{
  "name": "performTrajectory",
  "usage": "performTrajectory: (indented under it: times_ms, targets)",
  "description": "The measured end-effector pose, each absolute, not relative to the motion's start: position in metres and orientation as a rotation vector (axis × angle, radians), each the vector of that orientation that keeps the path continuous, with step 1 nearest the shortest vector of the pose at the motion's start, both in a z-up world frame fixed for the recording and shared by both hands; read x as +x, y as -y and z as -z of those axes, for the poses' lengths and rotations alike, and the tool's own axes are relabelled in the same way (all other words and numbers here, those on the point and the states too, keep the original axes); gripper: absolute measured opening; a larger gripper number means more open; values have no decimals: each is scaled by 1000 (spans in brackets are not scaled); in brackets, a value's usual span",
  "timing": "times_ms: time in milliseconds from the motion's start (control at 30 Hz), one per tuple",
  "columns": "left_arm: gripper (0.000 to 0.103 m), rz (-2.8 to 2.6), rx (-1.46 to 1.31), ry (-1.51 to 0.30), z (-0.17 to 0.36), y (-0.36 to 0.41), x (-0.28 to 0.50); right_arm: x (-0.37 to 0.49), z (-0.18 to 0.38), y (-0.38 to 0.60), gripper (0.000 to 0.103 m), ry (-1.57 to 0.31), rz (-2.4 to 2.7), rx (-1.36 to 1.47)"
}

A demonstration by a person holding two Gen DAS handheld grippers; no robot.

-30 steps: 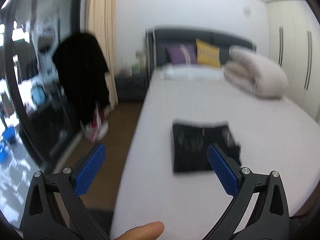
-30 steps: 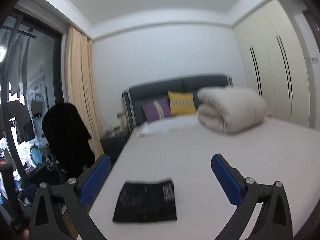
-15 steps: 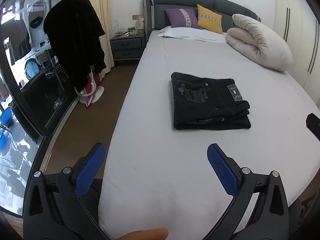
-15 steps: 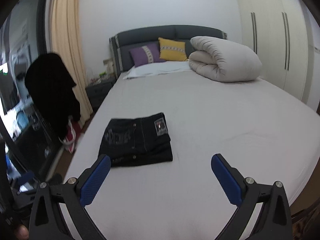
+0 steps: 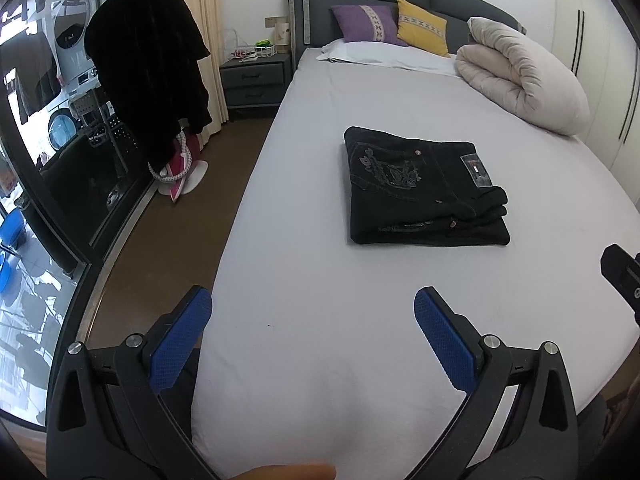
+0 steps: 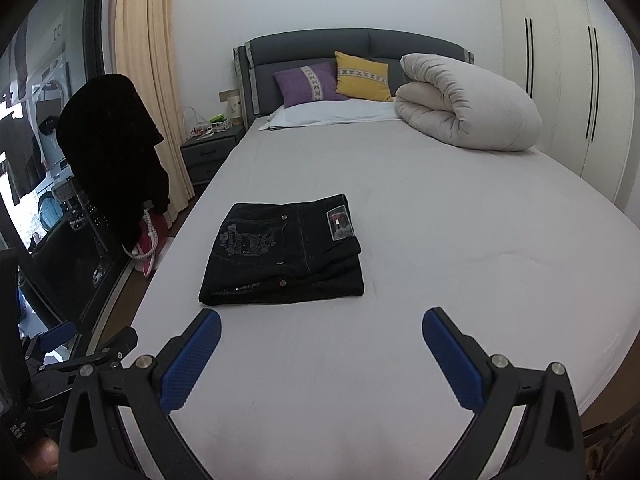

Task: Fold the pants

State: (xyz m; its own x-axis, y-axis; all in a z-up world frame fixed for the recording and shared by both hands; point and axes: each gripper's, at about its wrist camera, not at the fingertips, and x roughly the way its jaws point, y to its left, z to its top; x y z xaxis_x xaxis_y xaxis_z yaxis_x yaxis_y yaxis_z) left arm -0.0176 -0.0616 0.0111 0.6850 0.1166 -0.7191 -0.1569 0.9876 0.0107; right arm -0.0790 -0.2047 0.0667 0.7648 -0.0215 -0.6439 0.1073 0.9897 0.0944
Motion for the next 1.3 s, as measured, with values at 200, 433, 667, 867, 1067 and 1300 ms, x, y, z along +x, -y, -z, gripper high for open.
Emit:
performTrajectory:
  times_ms: [200,433,667,867,1067,1300]
  targets:
    - [103,-149,-52,-803,-8,64,-17,-78,-65,205,103,-712,65,130]
    - [103,-146,-50,-801,-6,65,-15,-77,-63,204,103,-723,59,133]
    - [103,-139,-51,-801,-4,66,-14,-77,-62,204,103,-729,58,134]
    - [103,-136,-51,-801,-3,67,-14,-76,-60,204,103,-732,56,135]
    - [103,-132,-50,-802,-2,67,-13,-76,-61,205,103,-732,55,135]
    - [103,-132,-49,-802,-2,67,-13,-76,-58,204,103,-733,55,135]
